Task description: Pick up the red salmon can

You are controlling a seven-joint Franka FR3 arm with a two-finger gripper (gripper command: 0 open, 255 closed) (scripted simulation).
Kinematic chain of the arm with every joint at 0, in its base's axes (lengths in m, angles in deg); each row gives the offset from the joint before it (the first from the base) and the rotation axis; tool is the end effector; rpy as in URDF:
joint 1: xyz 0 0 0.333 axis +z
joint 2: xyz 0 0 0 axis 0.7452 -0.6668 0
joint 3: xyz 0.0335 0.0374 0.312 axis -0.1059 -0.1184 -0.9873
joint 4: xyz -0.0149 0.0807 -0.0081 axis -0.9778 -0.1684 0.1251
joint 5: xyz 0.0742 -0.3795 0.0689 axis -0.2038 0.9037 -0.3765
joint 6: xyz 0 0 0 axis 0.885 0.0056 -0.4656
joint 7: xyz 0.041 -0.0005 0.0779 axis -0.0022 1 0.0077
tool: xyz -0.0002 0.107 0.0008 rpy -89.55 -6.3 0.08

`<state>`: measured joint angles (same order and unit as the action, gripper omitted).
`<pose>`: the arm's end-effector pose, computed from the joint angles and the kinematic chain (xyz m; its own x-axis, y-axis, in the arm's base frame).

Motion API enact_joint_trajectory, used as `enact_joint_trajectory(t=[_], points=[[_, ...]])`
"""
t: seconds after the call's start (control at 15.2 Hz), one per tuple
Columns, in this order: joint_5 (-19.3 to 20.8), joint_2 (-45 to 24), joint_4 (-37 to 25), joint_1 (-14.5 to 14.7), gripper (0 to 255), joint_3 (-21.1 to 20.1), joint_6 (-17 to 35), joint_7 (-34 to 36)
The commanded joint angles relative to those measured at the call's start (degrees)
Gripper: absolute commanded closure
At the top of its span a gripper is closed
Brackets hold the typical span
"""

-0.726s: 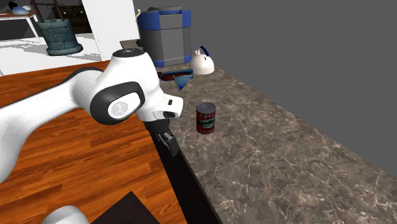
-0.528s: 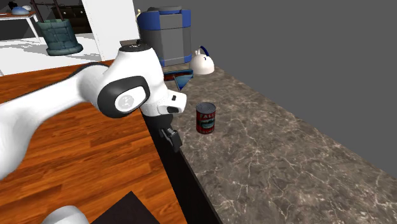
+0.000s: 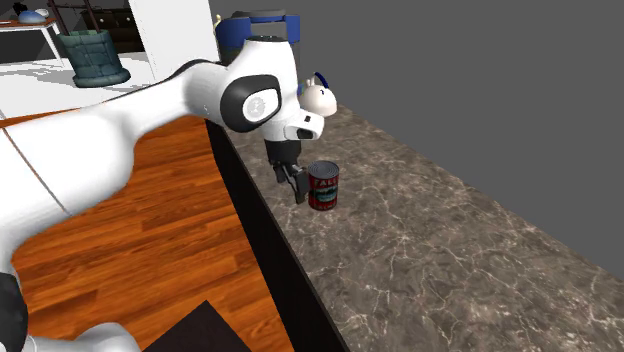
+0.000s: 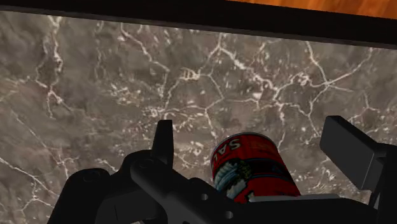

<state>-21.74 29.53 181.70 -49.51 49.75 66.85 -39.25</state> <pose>0.4444 0.0086 0.6543 0.9582 -0.2736 0.0834 -0.2746 -0.9616 0.0011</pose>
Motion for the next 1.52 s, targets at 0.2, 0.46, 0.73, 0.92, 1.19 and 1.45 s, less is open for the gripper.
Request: enact_joint_trajectory(t=[0.2, 0.46, 0.73, 0.92, 1.19, 1.45], points=[[-0.1, -14.1, -17.1, -0.2, 0, -1.0, -5.5, 4.4], [0.0, -22.9, -28.1, -0.1, 0, -1.2, -9.1, 6.7], [-0.1, -21.5, -23.2, -0.2, 0, -1.1, -5.5, 6.7], [-0.2, -20.8, -20.3, -0.2, 0, -1.1, -3.3, 6.7], [-0.2, -20.8, -20.3, -0.2, 255, -1.1, -3.3, 6.7], [-0.2, -20.8, -20.3, -0.2, 255, -1.1, -3.3, 6.7]])
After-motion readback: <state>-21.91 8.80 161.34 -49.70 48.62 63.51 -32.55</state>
